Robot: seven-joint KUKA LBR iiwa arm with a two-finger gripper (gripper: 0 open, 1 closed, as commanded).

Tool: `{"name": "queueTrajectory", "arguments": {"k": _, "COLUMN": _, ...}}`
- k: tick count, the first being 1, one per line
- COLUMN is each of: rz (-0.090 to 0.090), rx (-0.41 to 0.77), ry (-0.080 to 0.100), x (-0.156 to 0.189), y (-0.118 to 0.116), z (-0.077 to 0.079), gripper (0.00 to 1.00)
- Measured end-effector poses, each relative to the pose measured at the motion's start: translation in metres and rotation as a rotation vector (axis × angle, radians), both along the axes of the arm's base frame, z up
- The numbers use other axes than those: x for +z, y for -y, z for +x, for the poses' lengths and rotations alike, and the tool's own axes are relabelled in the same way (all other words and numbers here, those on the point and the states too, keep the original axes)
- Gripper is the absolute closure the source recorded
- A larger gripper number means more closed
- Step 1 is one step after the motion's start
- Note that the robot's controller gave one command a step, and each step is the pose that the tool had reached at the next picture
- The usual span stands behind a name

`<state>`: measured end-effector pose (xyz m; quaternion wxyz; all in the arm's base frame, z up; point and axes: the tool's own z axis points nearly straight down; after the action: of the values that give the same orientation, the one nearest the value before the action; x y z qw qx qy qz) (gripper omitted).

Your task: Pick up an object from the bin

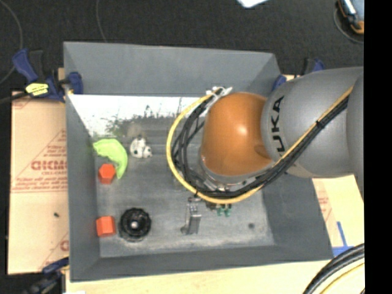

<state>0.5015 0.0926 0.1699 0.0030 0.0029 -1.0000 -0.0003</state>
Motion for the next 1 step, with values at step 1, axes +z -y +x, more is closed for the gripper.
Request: {"name": "queueTrajectory", "arguments": {"k": 1, "rz": 0.001, "rx": -0.004, "ry": 0.008, "x": 0.0041, "y": 0.0005, "z": 0.0019, "gripper": 0.0}}
